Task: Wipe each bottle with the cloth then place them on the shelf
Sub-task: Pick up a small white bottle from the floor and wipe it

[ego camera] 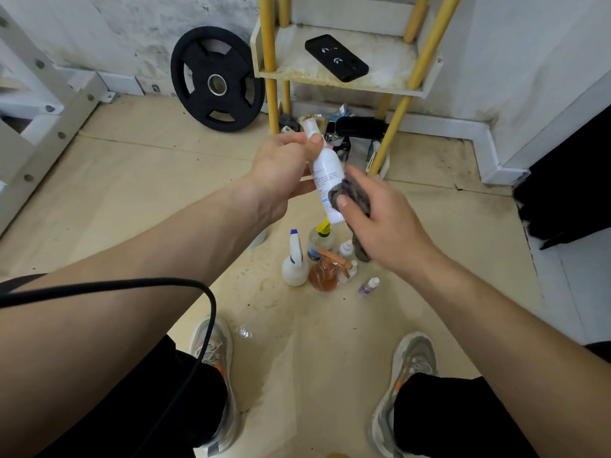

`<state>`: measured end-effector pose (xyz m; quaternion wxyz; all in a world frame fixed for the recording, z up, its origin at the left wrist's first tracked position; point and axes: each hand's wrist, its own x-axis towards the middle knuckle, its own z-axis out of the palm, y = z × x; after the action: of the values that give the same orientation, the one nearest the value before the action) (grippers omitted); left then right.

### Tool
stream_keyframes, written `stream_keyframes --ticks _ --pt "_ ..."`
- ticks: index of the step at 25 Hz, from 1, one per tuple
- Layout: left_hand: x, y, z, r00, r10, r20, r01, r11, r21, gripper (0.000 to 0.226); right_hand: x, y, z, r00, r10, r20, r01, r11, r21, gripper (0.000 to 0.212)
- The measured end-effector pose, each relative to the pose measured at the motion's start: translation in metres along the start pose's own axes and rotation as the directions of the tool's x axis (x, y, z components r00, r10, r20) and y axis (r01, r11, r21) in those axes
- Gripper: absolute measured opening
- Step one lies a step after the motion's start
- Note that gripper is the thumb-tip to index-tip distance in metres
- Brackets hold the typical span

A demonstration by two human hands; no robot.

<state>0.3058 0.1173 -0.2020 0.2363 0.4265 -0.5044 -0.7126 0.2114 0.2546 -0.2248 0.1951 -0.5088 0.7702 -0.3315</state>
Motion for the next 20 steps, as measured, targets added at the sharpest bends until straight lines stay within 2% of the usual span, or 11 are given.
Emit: stream_keyframes --ticks 2,3,5,8,11,12,14,16,18,20 --pt "0.0 -0.001 0.003 1.0 0.004 -0.028 -0.004 1.0 -0.011 0.011 -0.005 -0.005 0.007 1.0 0.01 -0.013 -0.013 0.965 -0.26 0.051" --pt "-0.002 -0.002 0.005 1.0 0.001 -0.016 -0.001 1.0 -0.014 0.008 -0.006 -0.01 0.008 0.999 0.032 -0.036 -0.042 0.944 -0.327 0.056" --pt "-0.006 -0.007 0.009 0.999 -0.008 0.049 0.009 1.0 -0.006 0.013 -0.005 -0.015 0.007 0.995 0.052 -0.089 -0.078 0.94 -0.333 0.056" --pt "-0.014 -0.014 0.015 0.984 -0.028 0.175 0.023 0.999 0.036 0.017 0.002 -0.014 -0.006 0.987 0.101 -0.124 -0.109 0.992 -0.061 0.045" --pt "-0.014 -0.014 0.015 0.975 -0.026 0.222 0.012 0.998 0.061 0.024 0.008 -0.004 -0.015 0.981 0.181 -0.062 -0.156 0.945 0.287 0.024" --pt "-0.012 -0.013 0.014 0.976 -0.013 0.216 0.002 0.999 0.053 0.022 0.009 0.002 -0.014 0.977 0.212 -0.039 -0.184 0.913 0.364 0.027" --pt "-0.009 -0.009 0.011 0.986 -0.001 0.169 -0.002 1.0 0.016 0.016 0.008 0.01 -0.007 0.978 0.207 -0.004 -0.189 0.903 0.385 0.029" --pt "-0.006 -0.006 0.008 0.995 -0.011 0.096 0.012 1.0 -0.016 0.017 0.002 0.013 0.0 0.993 0.116 0.013 -0.115 0.961 0.251 0.026" --pt "-0.005 -0.004 0.006 1.0 -0.022 0.019 0.023 0.999 -0.05 0.024 -0.004 0.012 0.007 0.997 0.05 0.063 -0.048 0.998 -0.033 0.046" --pt "-0.004 -0.005 0.006 0.998 -0.041 -0.05 0.037 0.996 -0.081 0.024 -0.01 0.005 0.014 0.999 0.03 0.042 -0.014 0.94 -0.342 0.059"
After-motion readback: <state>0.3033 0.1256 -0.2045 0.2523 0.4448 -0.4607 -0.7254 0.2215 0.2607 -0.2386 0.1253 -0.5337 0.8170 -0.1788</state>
